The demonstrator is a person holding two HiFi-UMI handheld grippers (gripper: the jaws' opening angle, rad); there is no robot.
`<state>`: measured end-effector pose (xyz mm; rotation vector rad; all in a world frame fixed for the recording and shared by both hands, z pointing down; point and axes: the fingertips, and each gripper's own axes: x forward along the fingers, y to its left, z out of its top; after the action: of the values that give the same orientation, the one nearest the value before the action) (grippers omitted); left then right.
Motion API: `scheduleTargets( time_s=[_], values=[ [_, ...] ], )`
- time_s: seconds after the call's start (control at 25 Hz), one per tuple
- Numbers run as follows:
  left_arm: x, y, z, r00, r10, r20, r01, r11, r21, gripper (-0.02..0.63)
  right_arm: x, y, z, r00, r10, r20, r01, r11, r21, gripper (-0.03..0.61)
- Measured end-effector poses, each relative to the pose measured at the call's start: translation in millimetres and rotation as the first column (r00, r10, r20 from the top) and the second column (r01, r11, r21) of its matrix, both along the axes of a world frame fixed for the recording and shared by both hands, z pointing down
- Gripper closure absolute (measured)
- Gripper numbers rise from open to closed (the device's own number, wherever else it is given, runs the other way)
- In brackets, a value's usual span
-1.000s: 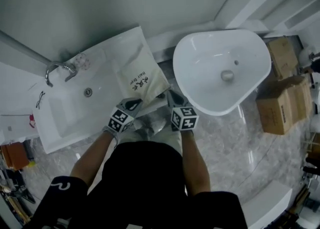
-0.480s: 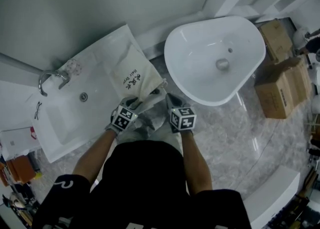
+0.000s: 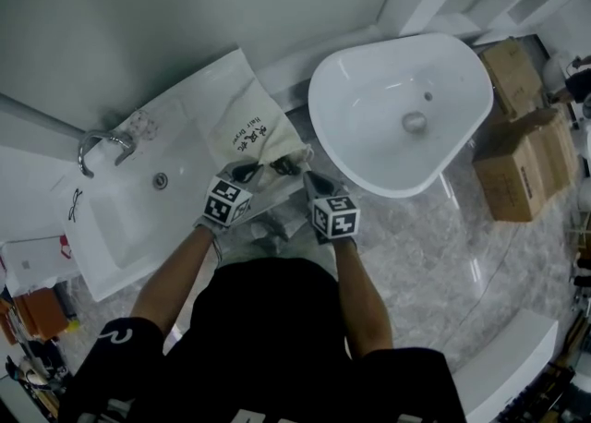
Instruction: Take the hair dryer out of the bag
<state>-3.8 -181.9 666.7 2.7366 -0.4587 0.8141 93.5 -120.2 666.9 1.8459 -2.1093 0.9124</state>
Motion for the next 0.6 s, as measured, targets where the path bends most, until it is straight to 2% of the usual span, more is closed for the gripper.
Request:
scheduleTargets(
  time_s=[0.24, 0.4, 0.6],
  values=[
    [7.6, -38.5, -23.9, 0.997, -0.062, -0.048, 0.063, 0.998, 0.011, 0.592, -13.5, -15.0, -6.4, 0.998, -0.056, -0.033, 0.056, 0.998, 0.004, 0.584],
    [8.0, -53.2, -28.4, 0.995, -0.083, -0.052, 0.084, 0.996, 0.014, 0.592, -17.8, -31.4, -6.1, 0.994, -0.092, -0.06, 0.092, 0.996, -0.005, 0.584],
    [4.9, -62.3, -31.8, 0.991, -0.106, -0.078, 0.107, 0.994, 0.008, 0.592, -34.7, -58.0, 8.1, 0.974, -0.201, -0.103, 0.196, 0.979, -0.054, 0.582]
  ],
)
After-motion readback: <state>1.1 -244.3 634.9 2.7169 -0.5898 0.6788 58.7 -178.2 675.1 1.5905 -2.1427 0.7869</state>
